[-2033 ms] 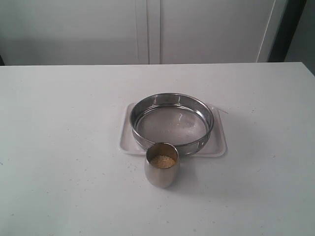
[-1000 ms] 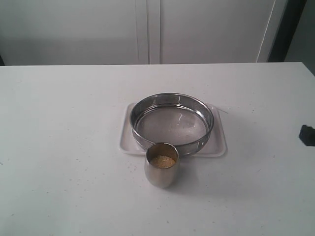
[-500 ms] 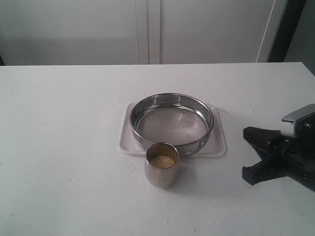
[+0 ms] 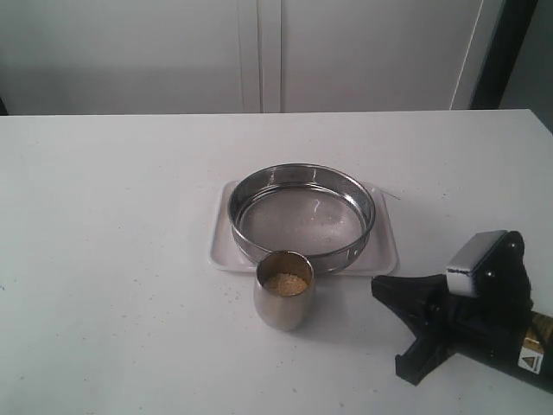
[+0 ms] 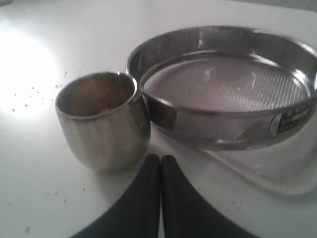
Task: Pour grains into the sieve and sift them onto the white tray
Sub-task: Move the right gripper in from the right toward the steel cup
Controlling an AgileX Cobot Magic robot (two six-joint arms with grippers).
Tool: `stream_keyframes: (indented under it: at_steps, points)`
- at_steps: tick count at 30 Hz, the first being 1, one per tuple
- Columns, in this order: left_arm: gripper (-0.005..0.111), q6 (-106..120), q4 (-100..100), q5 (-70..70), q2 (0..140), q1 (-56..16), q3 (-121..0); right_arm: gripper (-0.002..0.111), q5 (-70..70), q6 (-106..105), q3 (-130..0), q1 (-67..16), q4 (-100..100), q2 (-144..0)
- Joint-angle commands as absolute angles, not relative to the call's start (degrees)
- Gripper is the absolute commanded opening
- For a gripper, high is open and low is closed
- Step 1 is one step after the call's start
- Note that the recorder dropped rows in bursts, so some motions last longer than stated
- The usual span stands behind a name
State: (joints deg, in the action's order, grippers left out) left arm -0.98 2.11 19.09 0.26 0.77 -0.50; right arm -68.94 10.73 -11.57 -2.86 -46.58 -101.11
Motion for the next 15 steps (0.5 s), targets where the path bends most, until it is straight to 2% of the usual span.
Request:
stream_keyframes:
  at_steps: [1, 12, 15]
  points:
    - [0.0, -1.08, 2.44, 19.27, 0.0, 1.0, 0.0, 0.0, -69.96, 7.49, -11.34, -2.93, -47.42, -106.01]
    - [0.0, -1.08, 2.44, 19.27, 0.0, 1.0, 0.0, 0.0, -69.96, 6.44, -13.59, -2.93, -53.68, -107.5]
    - [0.0, -1.08, 2.44, 19.27, 0.0, 1.0, 0.0, 0.005, -69.96, 6.78, -14.06, -2.93, -54.22, -107.5]
